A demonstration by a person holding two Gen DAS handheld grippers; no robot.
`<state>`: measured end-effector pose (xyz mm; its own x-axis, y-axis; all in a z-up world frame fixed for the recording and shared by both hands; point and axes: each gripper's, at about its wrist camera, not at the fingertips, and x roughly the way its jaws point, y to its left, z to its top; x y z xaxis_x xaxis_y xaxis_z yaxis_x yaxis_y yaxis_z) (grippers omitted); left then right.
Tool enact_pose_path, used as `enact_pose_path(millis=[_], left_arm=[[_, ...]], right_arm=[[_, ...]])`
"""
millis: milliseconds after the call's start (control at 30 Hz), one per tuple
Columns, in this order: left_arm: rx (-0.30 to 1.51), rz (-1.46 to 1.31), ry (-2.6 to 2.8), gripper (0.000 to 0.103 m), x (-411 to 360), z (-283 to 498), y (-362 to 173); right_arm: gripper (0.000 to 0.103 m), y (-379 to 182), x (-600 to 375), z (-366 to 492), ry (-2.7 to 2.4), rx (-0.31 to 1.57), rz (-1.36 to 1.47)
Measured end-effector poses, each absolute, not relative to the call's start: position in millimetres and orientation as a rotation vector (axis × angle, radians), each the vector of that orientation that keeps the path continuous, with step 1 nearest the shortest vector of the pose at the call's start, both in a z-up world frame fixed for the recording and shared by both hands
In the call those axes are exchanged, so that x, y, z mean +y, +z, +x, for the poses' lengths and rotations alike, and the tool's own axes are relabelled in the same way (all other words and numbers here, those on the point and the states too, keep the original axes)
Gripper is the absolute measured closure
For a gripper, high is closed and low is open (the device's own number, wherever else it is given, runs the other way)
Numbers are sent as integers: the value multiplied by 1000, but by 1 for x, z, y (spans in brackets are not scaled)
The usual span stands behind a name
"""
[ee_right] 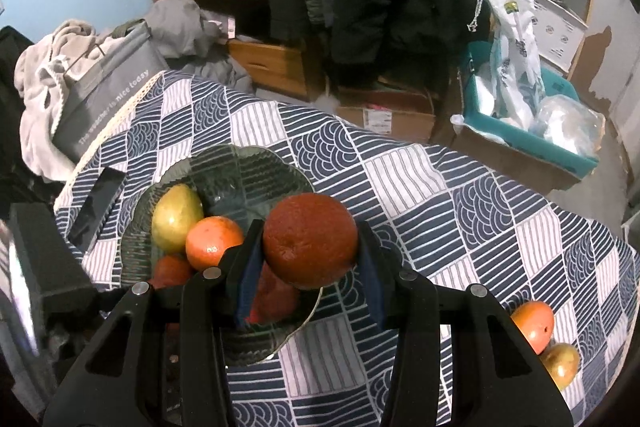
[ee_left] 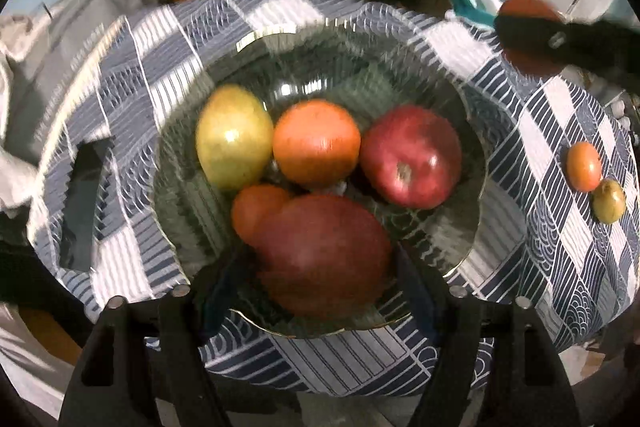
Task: Organize fruits
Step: 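Release the apple onto the plate with the left tool while the right tool lowers the orange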
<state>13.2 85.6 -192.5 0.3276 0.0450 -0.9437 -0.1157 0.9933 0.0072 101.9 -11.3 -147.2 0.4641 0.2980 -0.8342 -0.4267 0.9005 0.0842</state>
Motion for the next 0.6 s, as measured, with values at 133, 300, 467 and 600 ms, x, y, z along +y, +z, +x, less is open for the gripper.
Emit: enact_pose_path(millis=[133,300,467,600], left_arm=[[1172,-56,126,17,90,13,-177],[1134,-70,163,17,106,19,-168],[1109,-89,217,17,121,23,-162],[1097,-109,255,17,134,26,-159]], right_arm=[[59,-149,-9,105,456,998,-136],[59,-152,-7,109,467,1009,-129],[59,-159,0,114,487,1027,-126],[59,-168,8,120,516,1058,-107]])
